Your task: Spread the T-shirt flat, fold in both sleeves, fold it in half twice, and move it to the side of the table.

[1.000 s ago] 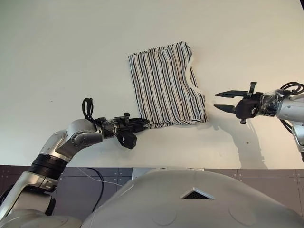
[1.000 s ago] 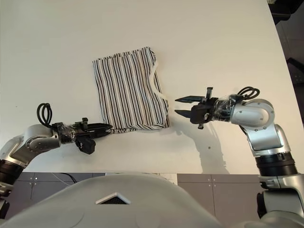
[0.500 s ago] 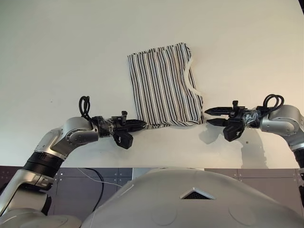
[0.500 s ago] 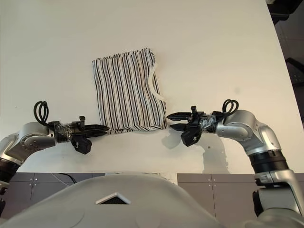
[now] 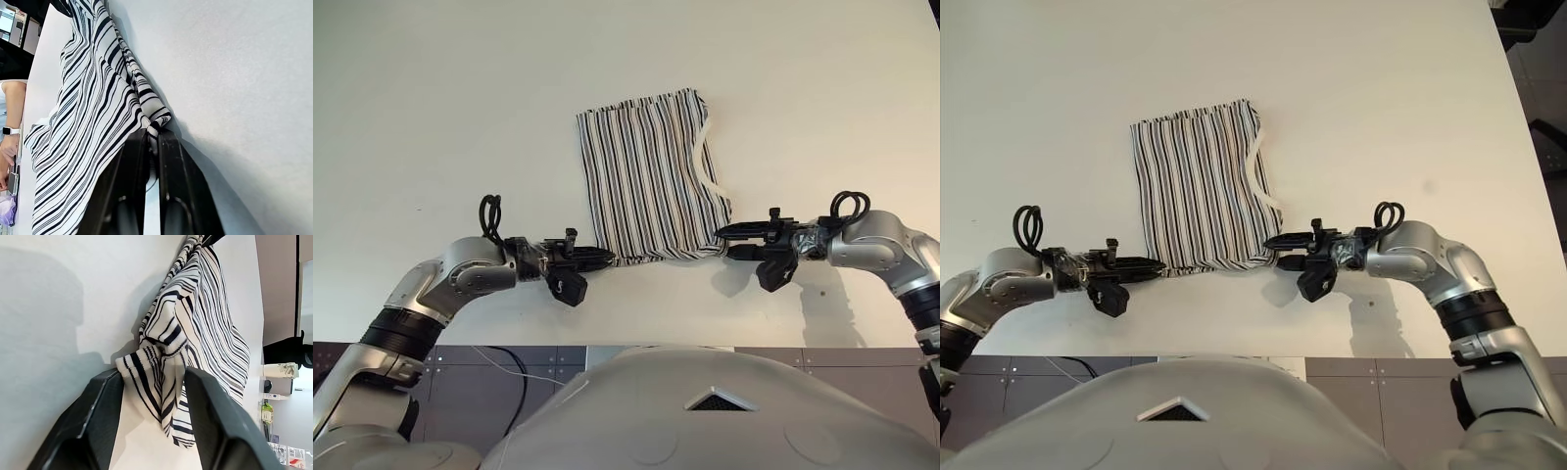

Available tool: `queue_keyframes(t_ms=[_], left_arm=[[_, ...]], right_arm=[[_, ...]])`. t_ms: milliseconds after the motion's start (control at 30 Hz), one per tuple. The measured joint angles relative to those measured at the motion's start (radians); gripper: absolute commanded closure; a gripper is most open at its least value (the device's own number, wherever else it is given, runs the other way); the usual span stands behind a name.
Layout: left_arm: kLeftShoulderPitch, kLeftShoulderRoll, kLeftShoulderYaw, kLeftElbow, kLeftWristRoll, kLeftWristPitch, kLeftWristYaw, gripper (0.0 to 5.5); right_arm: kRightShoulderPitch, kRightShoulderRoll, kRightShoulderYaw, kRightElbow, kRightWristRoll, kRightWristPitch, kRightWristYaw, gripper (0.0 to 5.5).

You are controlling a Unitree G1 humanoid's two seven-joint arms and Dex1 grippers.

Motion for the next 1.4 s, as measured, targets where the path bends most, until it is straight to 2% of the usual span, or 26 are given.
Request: queue_keyframes(t_ms=[67, 200, 433, 533, 700, 767, 833, 967, 1067, 1133, 1267, 1400], left_arm=[[-0.004, 0.000, 0.000, 0.006, 0.000, -0.011, 0.000, 5.36], [-0.010, 0.001, -0.001, 0.014, 0.000, -0.025, 0.000, 5.36], [-0.016, 0.000, -0.001, 0.021, -0.039, -0.002, -0.023, 5.37], [0.003, 0.004, 0.006, 0.000, -0.106, 0.035, -0.052, 5.38], [0.175, 0.122, 0.059, -0.198, -0.362, 0.142, -0.123, 5.38], [0.284, 0.196, 0.124, -0.367, -0.530, 0.250, -0.140, 5.38], [0.352, 0.248, 0.190, -0.474, -0.650, 0.345, -0.152, 5.38], [0.332, 0.274, 0.272, -0.585, -0.835, 0.560, -0.177, 5.38], [0.100, 0.157, 0.241, -0.550, -0.850, 0.781, -0.158, 5.39], [-0.053, 0.037, 0.188, -0.447, -0.825, 0.907, -0.149, 5.39], [-0.265, -0.147, 0.131, -0.164, -0.759, 1.004, -0.154, 5.39], [-0.413, -0.295, 0.084, 0.127, -0.650, 0.990, -0.188, 5.39]], right_arm=[[-0.014, 0.004, 0.010, 0.016, 0.001, 0.008, -0.002, 3.35], [-0.037, 0.004, 0.039, 0.028, 0.000, 0.007, -0.002, 4.21], [-0.035, -0.007, 0.088, -0.001, 0.027, 0.032, 0.036, 5.39], [0.032, -0.038, 0.102, -0.095, 0.191, 0.156, 0.125, 5.40], [0.257, -0.206, 0.053, -0.404, 0.575, 0.409, 0.232, 5.40], [0.362, -0.337, -0.037, -0.584, 0.772, 0.544, 0.259, 5.40], [0.425, -0.409, -0.124, -0.686, 0.891, 0.642, 0.270, 5.40], [0.388, -0.435, -0.232, -0.765, 1.086, 0.869, 0.271, 5.40], [0.146, -0.339, -0.207, -0.659, 1.107, 1.090, 0.282, 5.40], [-0.008, -0.221, -0.163, -0.508, 1.089, 1.175, 0.329, 5.40], [-0.267, -0.004, -0.080, -0.133, 0.987, 1.209, 0.436, 5.40], [-0.432, 0.172, -0.011, 0.304, 0.798, 1.110, 0.492, 5.40]])
